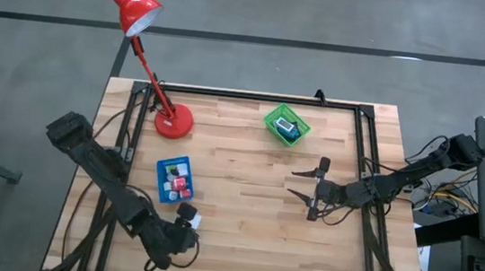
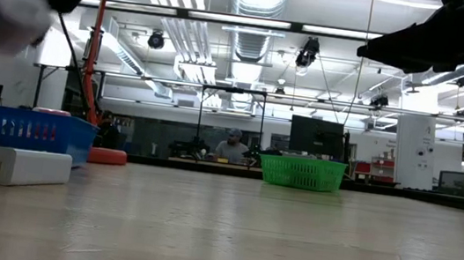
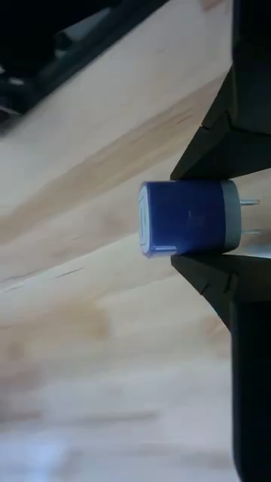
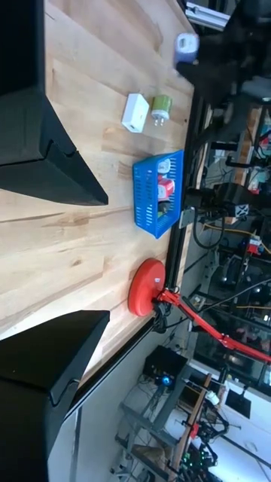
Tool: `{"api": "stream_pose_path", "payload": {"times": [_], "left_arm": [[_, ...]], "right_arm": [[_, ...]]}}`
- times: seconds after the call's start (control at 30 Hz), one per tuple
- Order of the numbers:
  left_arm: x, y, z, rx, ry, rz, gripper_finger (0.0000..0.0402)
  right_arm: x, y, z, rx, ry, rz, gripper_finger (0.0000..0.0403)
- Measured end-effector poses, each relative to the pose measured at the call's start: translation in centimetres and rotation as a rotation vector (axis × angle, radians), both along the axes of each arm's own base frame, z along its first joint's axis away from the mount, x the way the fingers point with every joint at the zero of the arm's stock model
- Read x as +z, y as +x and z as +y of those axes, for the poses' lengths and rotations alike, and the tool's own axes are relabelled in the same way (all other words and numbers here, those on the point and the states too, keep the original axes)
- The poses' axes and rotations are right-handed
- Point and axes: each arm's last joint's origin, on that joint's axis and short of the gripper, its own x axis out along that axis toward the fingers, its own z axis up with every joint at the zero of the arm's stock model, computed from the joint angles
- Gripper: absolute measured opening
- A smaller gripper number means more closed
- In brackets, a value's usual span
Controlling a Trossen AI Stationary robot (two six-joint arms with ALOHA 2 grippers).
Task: Pick & Place Office items
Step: Put the purple charger adapter into the blue basket
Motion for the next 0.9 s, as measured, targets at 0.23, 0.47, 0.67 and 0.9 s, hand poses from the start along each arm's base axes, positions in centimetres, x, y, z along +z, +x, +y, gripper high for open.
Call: {"api": "stream_pose_path", "payload": {"times": [0.23,0.47,0.67,0.9], "left_arm": [[1.7,-0.4,1.0,-0.106,-0.018,-0.249,0.0124],[1.5,-2.8,4.4,-0.113,-0.099,-0.434,0.0124],[0.4,-5.3,7.9,-0.071,-0.141,-0.544,0.0124],[-0.3,-7.1,11.0,0.024,-0.145,-0.595,0.0124]], "right_arm": [[0.1,0.0,0.0,0.003,0.003,-0.005,0.0231],[0.1,0.0,0.0,0.004,0.007,-0.013,0.0231],[0.3,0.0,0.0,0.008,0.013,-0.031,0.0231],[0.3,0.0,0.0,0.008,0.017,-0.032,0.0231]]}}
